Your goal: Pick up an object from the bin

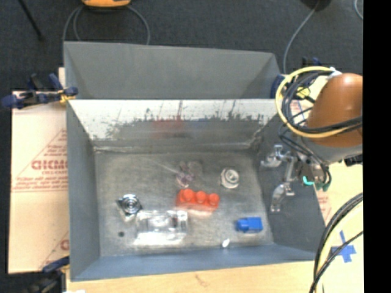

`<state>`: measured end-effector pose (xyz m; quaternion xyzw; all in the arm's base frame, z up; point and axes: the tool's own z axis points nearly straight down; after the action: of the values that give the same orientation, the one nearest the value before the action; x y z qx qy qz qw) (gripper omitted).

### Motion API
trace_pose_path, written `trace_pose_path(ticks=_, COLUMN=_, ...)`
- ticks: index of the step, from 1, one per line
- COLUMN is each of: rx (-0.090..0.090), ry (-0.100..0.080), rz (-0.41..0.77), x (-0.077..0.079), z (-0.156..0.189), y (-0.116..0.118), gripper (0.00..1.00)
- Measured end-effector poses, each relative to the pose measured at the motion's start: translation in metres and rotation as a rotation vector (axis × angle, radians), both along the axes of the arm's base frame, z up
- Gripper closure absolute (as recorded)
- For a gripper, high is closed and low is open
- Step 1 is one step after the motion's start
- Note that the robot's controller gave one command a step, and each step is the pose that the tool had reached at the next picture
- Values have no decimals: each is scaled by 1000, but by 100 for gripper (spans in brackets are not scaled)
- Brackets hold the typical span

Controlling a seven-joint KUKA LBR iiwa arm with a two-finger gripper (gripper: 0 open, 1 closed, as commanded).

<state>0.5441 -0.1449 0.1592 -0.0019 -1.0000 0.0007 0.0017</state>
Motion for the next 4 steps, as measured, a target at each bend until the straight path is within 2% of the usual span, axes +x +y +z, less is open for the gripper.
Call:
trace_pose_path(ticks=1, rx=-2, ry=-11, rz=180, x=-53, z=-77, y=1, gripper=0)
trace_pose_path(ticks=2, rx=-8, ry=-16, rz=279, x=-56, z=-84, y=18, gripper=0)
trace_pose_path(ticks=3, rx=-9, ry=-25, rz=304, x=-58, z=-83, y=46, gripper=0)
trace_pose_path(ticks=4, rx=-8, ry=-25, rz=305, x=-58, z=-83, y=47, gripper=100)
